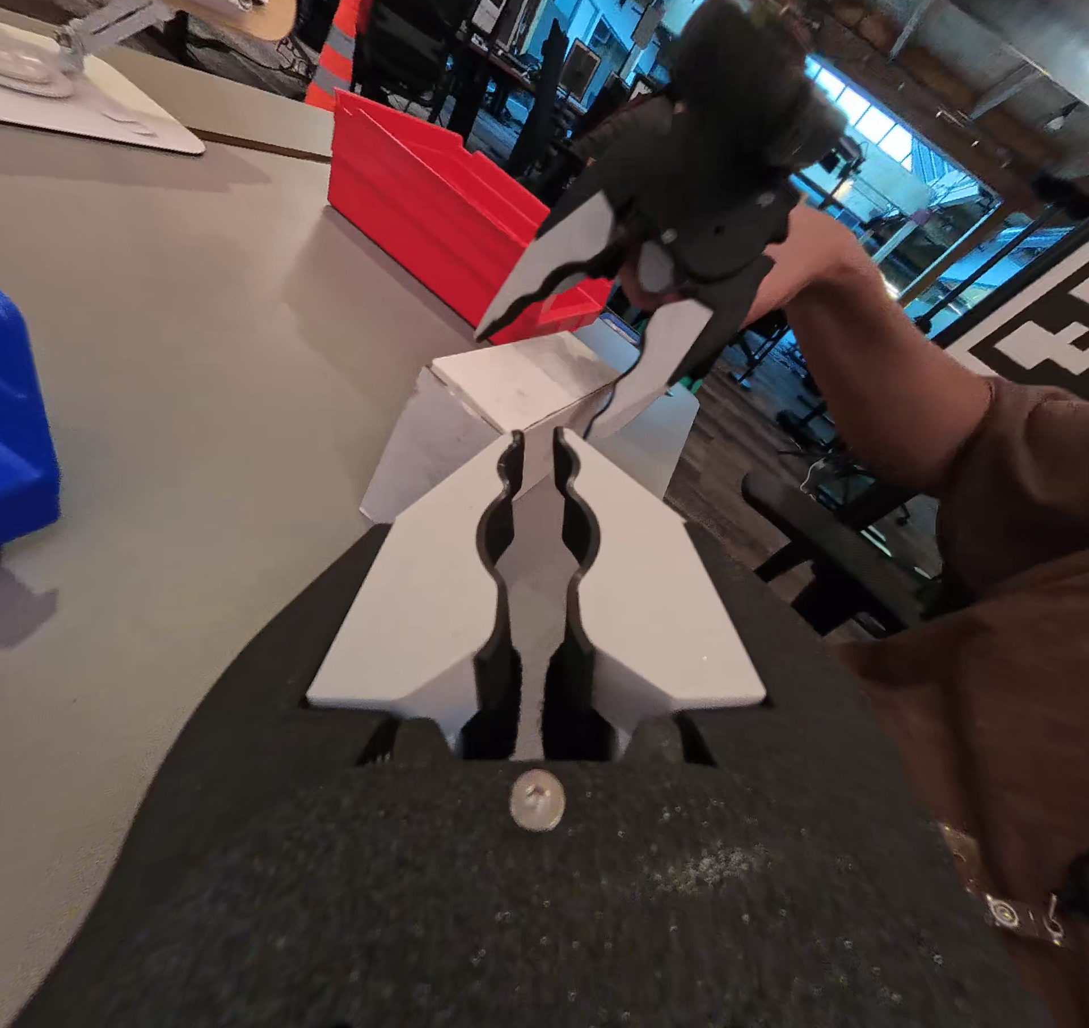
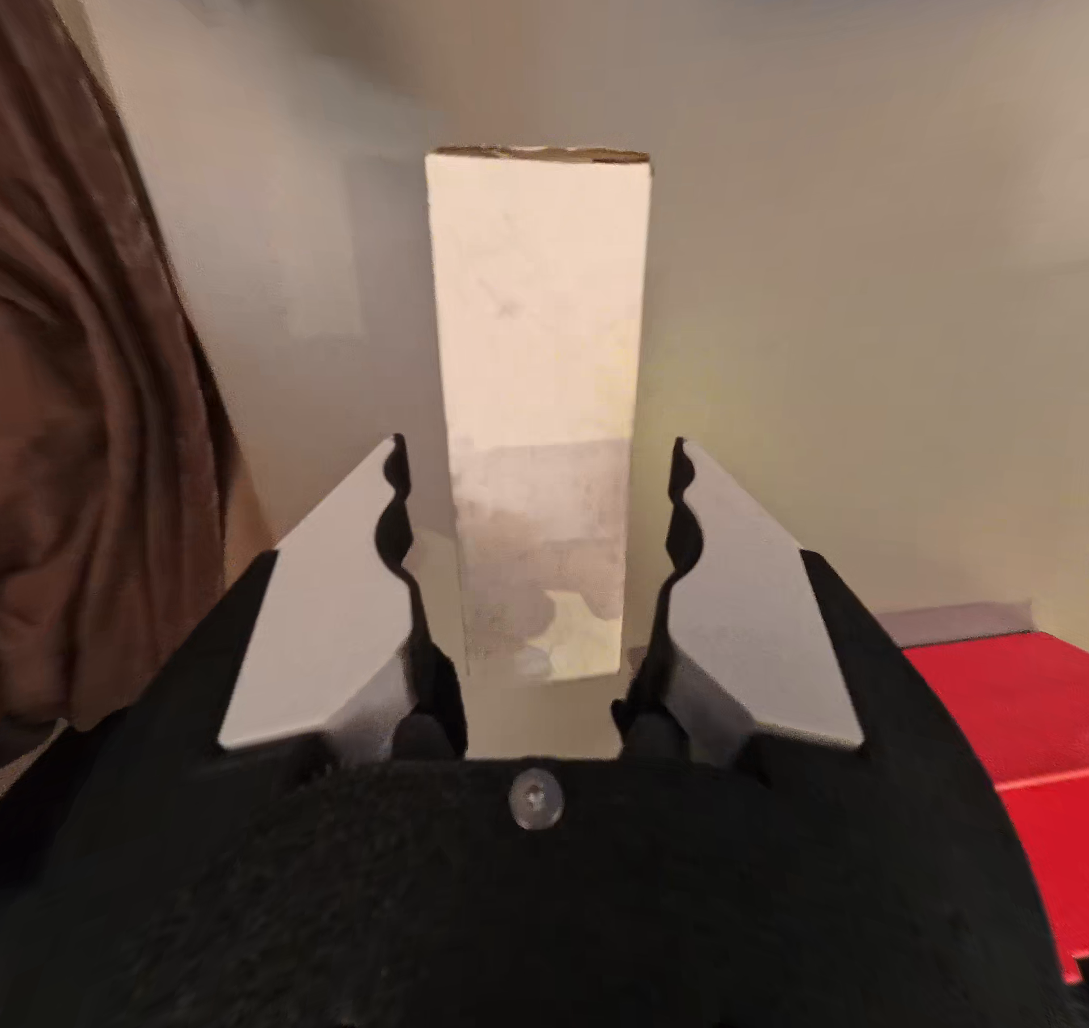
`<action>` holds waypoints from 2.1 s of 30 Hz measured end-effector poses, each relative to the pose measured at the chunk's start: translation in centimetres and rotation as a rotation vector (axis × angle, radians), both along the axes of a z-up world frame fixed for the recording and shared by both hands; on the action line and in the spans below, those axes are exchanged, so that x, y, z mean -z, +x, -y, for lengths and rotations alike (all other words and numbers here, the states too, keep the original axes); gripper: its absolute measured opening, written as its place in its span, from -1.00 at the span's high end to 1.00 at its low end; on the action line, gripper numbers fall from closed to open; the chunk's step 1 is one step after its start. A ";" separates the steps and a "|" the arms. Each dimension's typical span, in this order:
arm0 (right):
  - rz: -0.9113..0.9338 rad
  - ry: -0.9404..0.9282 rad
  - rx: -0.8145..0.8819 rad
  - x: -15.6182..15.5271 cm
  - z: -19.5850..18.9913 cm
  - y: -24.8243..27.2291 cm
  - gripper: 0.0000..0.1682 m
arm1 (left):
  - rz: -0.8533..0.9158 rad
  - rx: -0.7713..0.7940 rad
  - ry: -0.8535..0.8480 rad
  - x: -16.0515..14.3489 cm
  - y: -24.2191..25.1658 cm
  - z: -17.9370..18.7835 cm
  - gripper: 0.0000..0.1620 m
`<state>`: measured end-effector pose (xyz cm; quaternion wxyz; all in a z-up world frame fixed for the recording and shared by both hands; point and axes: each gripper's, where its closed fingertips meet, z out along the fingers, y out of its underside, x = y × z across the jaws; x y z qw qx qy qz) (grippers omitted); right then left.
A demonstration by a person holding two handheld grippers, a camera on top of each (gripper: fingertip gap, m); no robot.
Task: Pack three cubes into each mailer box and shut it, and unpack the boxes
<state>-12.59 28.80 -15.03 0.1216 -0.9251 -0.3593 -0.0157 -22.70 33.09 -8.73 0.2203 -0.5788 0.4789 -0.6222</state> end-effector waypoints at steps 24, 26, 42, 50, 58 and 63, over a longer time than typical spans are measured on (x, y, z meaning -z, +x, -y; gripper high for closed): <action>0.842 0.452 -0.067 -3.5 2.0 38.8 0.24 | -0.194 -0.002 0.372 5.2 1.5 0.3 0.97; 0.847 0.453 -0.079 -2.4 1.2 38.9 0.24 | -0.194 0.013 0.392 5.4 1.7 1.0 0.98; 0.763 0.203 -0.080 3.5 1.9 39.9 0.09 | -0.189 -0.042 0.420 4.9 1.5 -0.1 0.99; 0.719 0.083 -0.104 4.7 1.0 39.5 -0.13 | -0.173 -0.027 0.428 4.4 1.1 0.5 0.99; 0.617 0.127 -0.123 4.3 2.1 36.2 -0.20 | -0.160 0.009 0.428 4.2 0.8 1.6 0.99; 0.471 0.254 -0.011 3.0 1.1 34.5 0.02 | -0.159 0.042 0.451 4.4 1.0 2.6 0.98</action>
